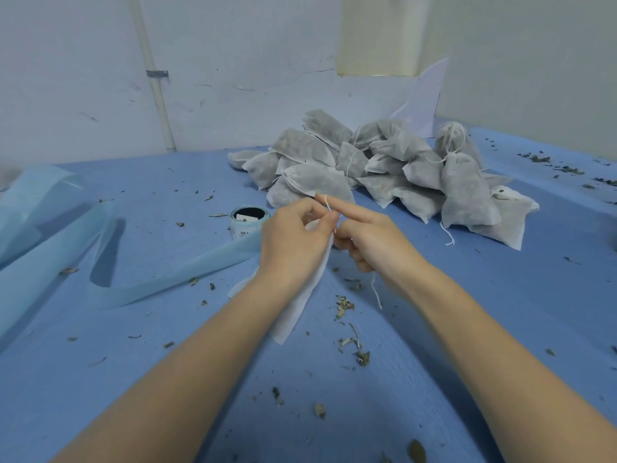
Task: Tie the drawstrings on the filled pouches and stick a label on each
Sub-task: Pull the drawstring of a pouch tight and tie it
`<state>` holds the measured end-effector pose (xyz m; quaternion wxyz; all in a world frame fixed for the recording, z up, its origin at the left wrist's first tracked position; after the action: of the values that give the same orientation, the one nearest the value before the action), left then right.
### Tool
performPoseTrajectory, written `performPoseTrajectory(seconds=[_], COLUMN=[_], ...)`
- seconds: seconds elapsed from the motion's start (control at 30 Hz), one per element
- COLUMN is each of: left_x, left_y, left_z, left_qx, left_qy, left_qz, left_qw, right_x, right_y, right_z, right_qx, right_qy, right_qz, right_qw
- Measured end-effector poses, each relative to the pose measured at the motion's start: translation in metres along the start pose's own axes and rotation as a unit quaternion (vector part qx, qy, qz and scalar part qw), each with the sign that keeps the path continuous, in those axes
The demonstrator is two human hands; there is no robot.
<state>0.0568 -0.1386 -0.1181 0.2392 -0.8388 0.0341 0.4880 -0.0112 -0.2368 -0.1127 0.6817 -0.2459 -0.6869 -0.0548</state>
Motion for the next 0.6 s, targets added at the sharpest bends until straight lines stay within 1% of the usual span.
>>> performPoseTrajectory(seconds=[0.07,0.13,0.2,0.27,0.33,0.4,0.47,0.53,0.6], left_x=[0.000,0.000,0.001,0.002,0.004,0.007,0.008,0.005,0.002], left_y=[0.000,-0.001,-0.001,-0.002,-0.004,-0.006,-0.007,-0.007,-0.007], left_z=[0.000,0.000,0.000,-0.001,-0.003,-0.005,-0.005,-0.003,0.000], left_qx=[-0.005,-0.007,-0.008,-0.005,0.000,0.010,0.031,0.063,0.090], left_qy=[-0.004,-0.013,-0.023,-0.035,-0.059,-0.081,-0.092,-0.085,-0.061], left_qz=[-0.025,-0.025,-0.004,0.037,0.091,0.134,0.169,0.195,0.195], left_qw=[1.000,1.000,1.000,0.999,0.994,0.988,0.981,0.975,0.975], right_x=[-0.001,-0.004,-0.007,-0.010,-0.012,-0.014,-0.015,-0.014,-0.011], right_y=[0.002,0.004,0.004,0.002,-0.003,-0.008,-0.012,-0.015,-0.018], right_z=[-0.001,-0.002,-0.002,-0.003,-0.004,-0.005,-0.004,-0.004,-0.003], right_qx=[-0.018,-0.052,-0.097,-0.124,-0.120,-0.093,-0.068,-0.062,-0.065], right_qy=[-0.016,-0.041,-0.063,-0.073,-0.055,-0.020,-0.010,-0.014,-0.011], right_qz=[0.028,0.067,0.084,0.080,0.061,0.042,0.021,0.000,-0.021], right_qw=[0.999,0.996,0.990,0.986,0.989,0.995,0.997,0.998,0.998])
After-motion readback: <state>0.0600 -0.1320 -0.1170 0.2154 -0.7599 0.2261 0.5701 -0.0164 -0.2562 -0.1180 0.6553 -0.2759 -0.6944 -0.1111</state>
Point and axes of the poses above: each hand's wrist, its own z-axis away from the middle knuckle, its own y-axis out of the palm, x = y × z, the point moved 1 cm from there along -z, towards the middle knuckle, and after that the axes turned 2 degrees about x, right-handed, at the moved point
